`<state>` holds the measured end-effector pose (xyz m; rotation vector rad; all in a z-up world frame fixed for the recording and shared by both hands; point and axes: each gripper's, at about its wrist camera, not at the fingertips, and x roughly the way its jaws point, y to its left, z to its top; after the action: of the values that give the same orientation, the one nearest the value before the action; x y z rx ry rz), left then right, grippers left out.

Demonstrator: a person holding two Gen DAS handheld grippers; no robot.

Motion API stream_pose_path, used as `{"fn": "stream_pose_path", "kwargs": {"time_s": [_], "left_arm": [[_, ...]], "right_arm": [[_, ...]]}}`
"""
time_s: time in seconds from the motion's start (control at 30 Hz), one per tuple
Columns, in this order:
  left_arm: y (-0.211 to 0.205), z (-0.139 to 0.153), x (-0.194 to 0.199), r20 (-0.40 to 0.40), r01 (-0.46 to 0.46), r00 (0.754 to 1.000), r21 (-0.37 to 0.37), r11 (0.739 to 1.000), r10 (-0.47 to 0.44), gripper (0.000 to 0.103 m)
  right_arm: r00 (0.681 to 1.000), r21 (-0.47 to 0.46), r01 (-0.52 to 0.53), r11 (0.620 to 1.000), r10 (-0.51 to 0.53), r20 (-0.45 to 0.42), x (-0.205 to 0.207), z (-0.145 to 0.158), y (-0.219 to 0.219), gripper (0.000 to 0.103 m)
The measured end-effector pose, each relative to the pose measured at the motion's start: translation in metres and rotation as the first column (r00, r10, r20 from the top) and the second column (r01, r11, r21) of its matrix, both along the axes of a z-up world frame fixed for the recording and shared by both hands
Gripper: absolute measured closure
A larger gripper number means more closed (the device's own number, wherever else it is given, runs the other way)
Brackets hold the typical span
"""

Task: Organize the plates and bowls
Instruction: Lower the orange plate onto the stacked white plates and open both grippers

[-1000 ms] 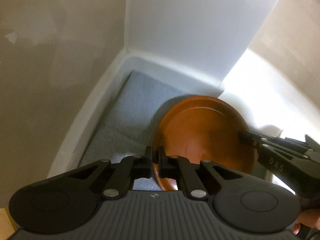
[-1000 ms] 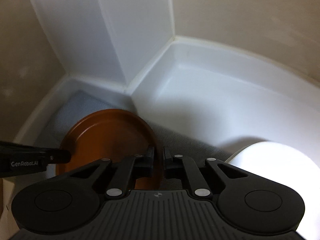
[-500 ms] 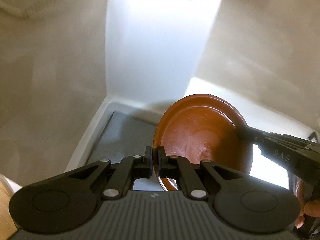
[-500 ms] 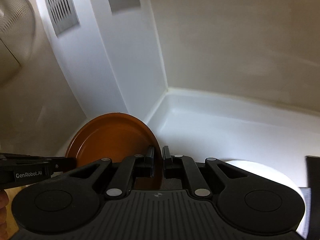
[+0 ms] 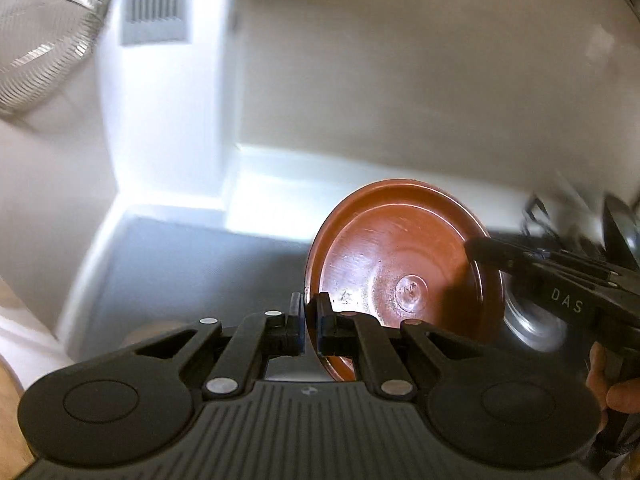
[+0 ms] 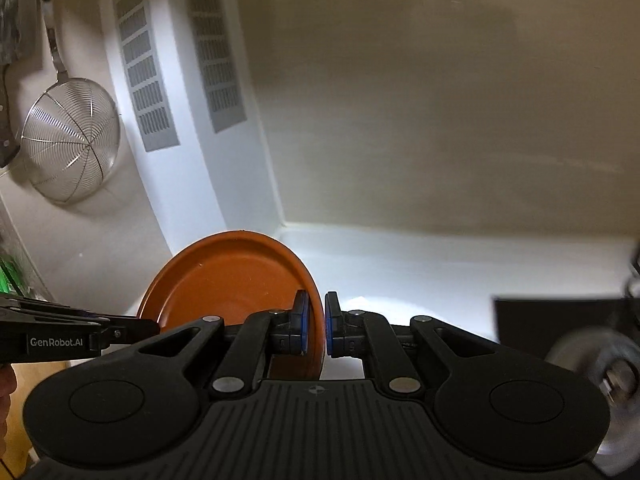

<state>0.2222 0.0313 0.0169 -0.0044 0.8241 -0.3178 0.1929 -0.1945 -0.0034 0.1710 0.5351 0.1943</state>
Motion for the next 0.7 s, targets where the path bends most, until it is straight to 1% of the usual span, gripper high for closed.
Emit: {"fn": "stream_pose_path", "kwargs": {"time_s": [0.03, 0.13, 0.17, 0.23, 0.27, 0.33, 0.37, 0.43, 0.5, 0.7], "left_arm": [[-0.007, -0.014, 0.003, -0.019, 0.016, 1.0, 0.006, 1.0, -0.016, 0.097], [-0.021, -0.026, -0.009, -0.092, 0.045, 0.995, 0.014, 0.999, -0.043, 0.097], [-0.024, -0.03, -0.011, -0.114, 0.048, 0.992, 0.013, 0.999, -0.047, 0.097], [-0.03, -0.039, -0.02, -0.149, 0.053, 0.988, 0.014, 0.999, -0.05, 0.097], [-0.035, -0.041, -0.026, -0.16, 0.053, 0.986, 0.016, 0.998, -0.05, 0.097], [-0.041, -0.045, -0.025, -0.175, 0.052, 0.983, 0.018, 0.999, -0.048, 0.097], [-0.042, -0.051, -0.016, -0.177, 0.05, 0.983, 0.021, 0.999, -0.045, 0.097], [-0.051, -0.052, -0.013, -0.175, 0.047, 0.984, 0.03, 0.998, -0.041, 0.097], [-0.057, -0.053, -0.002, -0.175, 0.04, 0.984, 0.041, 0.998, -0.032, 0.097], [-0.073, -0.065, 0.042, -0.197, -0.011, 0.98, 0.05, 0.999, 0.02, 0.097]], "right_arm": [[1.0, 0.002, 0.013, 1.0, -0.013, -0.011, -0.01, -0.004, -0.01, 0.094], [0.997, 0.008, 0.044, 0.999, -0.043, -0.061, -0.037, -0.023, -0.028, 0.095], [0.996, 0.01, 0.049, 0.999, -0.048, -0.081, -0.035, -0.026, -0.026, 0.095], [0.991, 0.014, 0.053, 0.998, -0.051, -0.121, -0.043, -0.037, -0.034, 0.095], [0.989, 0.017, 0.054, 0.998, -0.051, -0.138, -0.046, -0.041, -0.038, 0.095], [0.987, 0.013, 0.048, 0.999, -0.045, -0.156, -0.049, -0.045, -0.046, 0.095], [0.986, 0.01, 0.046, 0.999, -0.044, -0.161, -0.047, -0.046, -0.049, 0.095], [0.986, 0.008, 0.038, 0.999, -0.036, -0.164, -0.042, -0.048, -0.056, 0.096], [0.985, 0.011, 0.036, 0.999, -0.033, -0.171, -0.031, -0.05, -0.061, 0.095], [0.982, 0.018, 0.013, 1.0, -0.01, -0.19, 0.023, -0.056, -0.067, 0.096]]}}
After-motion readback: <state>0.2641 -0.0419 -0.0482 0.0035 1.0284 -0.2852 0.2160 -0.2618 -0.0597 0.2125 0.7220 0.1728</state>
